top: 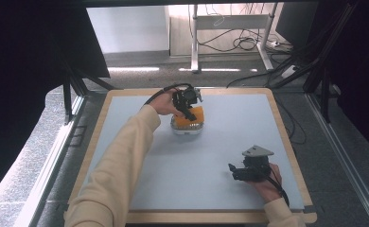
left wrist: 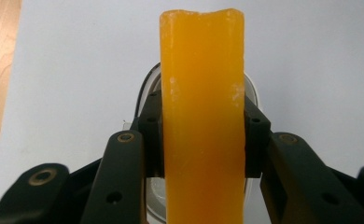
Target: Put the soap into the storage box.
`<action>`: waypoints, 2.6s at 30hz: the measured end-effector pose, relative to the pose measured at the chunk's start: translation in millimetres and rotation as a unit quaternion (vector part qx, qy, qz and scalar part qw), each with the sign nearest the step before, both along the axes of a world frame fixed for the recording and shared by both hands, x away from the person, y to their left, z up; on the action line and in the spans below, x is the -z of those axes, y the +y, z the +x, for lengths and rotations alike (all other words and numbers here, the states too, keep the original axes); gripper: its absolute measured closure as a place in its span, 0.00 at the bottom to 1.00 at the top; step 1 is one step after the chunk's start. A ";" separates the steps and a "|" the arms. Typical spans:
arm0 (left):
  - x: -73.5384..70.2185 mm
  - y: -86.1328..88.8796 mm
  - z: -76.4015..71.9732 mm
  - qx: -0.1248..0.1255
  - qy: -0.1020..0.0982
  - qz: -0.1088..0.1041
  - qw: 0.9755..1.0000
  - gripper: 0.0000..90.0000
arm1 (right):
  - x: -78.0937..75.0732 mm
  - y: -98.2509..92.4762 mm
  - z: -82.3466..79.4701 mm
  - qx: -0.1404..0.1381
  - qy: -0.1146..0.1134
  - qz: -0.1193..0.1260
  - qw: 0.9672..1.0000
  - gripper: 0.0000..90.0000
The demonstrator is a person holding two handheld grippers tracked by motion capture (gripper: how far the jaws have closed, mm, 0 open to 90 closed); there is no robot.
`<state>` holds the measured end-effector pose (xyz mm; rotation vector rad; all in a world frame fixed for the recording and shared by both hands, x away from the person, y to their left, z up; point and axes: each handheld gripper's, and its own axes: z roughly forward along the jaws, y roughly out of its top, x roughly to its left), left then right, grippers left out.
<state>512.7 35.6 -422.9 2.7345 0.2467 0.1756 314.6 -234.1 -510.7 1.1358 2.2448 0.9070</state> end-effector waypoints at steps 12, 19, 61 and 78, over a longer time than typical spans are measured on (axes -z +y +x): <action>5.8 2.9 0.5 0.000 0.004 0.011 1.000 0.69 | 0.2 -0.4 0.6 0.000 0.000 0.000 1.000 0.15; 11.4 2.4 1.8 0.000 0.011 0.016 1.000 0.69 | 0.6 0.1 0.7 -0.001 0.001 -0.001 1.000 0.15; -12.9 13.0 -5.7 -0.048 -0.082 -0.049 0.994 0.41 | 2.1 3.7 -0.2 -0.009 0.003 -0.011 1.000 0.15; -15.0 47.5 -48.2 -0.101 -0.065 -0.105 0.987 0.38 | 1.6 3.7 -0.8 -0.005 0.001 -0.014 1.000 0.15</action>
